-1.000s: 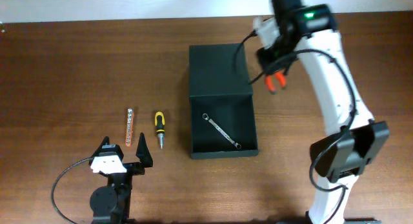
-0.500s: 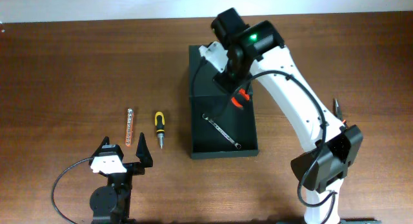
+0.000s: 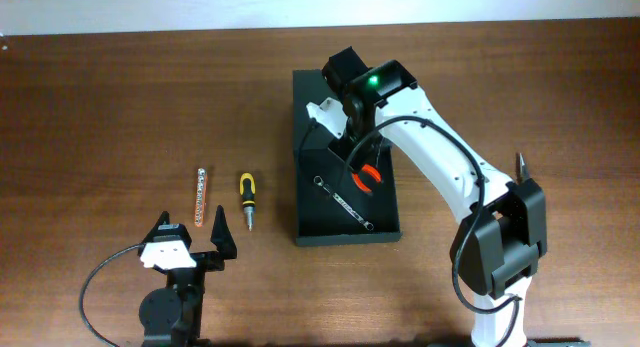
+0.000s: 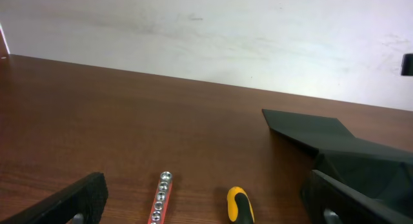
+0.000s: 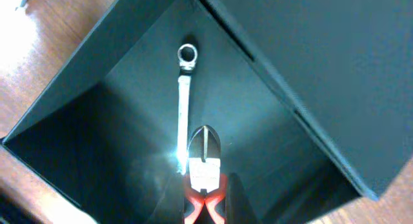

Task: Pack container
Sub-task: 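Lower the red pliers into the box beside the wrench and release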

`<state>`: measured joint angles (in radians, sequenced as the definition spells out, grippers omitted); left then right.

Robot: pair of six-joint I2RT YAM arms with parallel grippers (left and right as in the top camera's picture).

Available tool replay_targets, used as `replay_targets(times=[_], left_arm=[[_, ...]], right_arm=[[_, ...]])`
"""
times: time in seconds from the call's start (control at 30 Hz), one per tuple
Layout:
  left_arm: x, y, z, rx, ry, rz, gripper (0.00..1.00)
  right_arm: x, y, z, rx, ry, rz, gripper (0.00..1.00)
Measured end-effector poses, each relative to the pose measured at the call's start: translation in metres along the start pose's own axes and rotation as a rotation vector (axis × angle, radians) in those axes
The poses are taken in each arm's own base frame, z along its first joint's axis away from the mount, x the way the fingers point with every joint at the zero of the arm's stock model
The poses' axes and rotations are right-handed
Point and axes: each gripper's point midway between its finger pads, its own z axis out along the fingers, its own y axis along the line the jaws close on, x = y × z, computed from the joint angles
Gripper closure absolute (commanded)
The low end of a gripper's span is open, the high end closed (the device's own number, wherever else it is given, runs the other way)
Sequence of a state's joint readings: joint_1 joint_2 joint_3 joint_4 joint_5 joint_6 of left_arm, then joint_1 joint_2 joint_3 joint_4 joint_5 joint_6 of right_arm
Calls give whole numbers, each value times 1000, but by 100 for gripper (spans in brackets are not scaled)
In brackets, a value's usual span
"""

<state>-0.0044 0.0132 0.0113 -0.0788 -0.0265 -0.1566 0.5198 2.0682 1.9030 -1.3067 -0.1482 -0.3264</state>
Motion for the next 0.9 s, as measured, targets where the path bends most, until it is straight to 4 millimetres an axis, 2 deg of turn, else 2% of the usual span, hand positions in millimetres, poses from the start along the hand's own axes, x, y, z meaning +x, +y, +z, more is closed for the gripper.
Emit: replay_targets(times=[0.13,0.5,0.6,0.67,0.9], left_arm=[[0,0,0,0,0,0,1],[0,0,0,0,0,0,1],[0,0,0,0,0,0,1],[0,0,0,0,0,0,1],[0,0,0,0,0,0,1]], right_arm=[[5,3,7,-18,16,4,96],[25,4,50,-40,67,13,96],[22,2,51,-36,54,11,95],[19,1,52,-31,39,8,91],[9,-2,52,-21,-1,1,91]])
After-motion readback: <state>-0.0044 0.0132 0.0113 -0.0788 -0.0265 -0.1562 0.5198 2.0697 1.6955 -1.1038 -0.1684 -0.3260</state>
